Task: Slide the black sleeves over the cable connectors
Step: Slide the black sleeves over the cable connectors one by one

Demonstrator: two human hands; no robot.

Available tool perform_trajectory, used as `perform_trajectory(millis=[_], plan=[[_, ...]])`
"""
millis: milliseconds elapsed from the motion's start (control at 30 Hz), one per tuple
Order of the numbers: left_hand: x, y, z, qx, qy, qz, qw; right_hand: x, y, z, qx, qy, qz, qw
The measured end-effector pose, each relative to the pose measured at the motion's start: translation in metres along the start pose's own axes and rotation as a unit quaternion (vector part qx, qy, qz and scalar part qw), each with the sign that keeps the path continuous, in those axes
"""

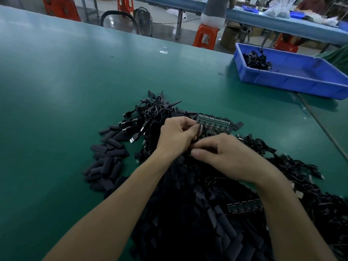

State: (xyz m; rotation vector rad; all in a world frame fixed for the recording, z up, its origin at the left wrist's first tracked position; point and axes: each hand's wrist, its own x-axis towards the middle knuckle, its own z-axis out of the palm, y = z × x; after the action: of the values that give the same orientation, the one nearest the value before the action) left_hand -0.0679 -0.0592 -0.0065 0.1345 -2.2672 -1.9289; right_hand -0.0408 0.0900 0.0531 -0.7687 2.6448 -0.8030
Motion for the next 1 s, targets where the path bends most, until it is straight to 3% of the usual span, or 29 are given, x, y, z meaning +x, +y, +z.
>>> perform_trajectory(millis=[100, 200, 267, 333, 400, 467, 533, 633, 767, 1000], plan=[[-0.001, -0.001, -0.002, -0.048, -0.034, -0.030, 0.998, 0.002, 0.000, 0.008, -0.013, -0.071, 0.016, 0.997], [-0.005, 0.002, -0.004, -0.068, -0.082, -0.050, 0.993, 0.000, 0.003, 0.008, -0.046, -0.043, 0.017, 0.998], [-0.005, 0.006, -0.006, -0.064, -0.081, -0.061, 0.993, -0.002, 0.005, 0.006, 0.029, 0.017, 0.022, 0.999], [-0.005, 0.009, -0.008, -0.091, -0.084, -0.083, 0.989, -0.003, 0.008, 0.003, 0.078, 0.128, 0.013, 0.989], [-0.008, 0.010, -0.009, -0.111, -0.092, -0.085, 0.986, 0.001, 0.012, -0.002, 0.006, 0.267, 0.002, 0.964], [-0.010, 0.008, -0.009, -0.091, -0.087, -0.053, 0.991, 0.006, 0.017, -0.005, -0.076, 0.331, 0.014, 0.940], [-0.011, 0.004, -0.009, -0.058, -0.086, -0.004, 0.995, 0.011, 0.024, -0.006, -0.088, 0.311, 0.028, 0.946], [-0.010, 0.001, -0.009, -0.043, -0.104, 0.036, 0.993, 0.013, 0.030, -0.006, 0.047, 0.250, 0.024, 0.967], [-0.008, 0.002, -0.009, -0.058, -0.127, 0.078, 0.987, 0.016, 0.038, 0.001, 0.170, 0.247, 0.025, 0.954], [-0.003, 0.001, -0.009, -0.142, -0.151, 0.039, 0.978, 0.016, 0.044, 0.006, 0.301, 0.187, 0.002, 0.935]])
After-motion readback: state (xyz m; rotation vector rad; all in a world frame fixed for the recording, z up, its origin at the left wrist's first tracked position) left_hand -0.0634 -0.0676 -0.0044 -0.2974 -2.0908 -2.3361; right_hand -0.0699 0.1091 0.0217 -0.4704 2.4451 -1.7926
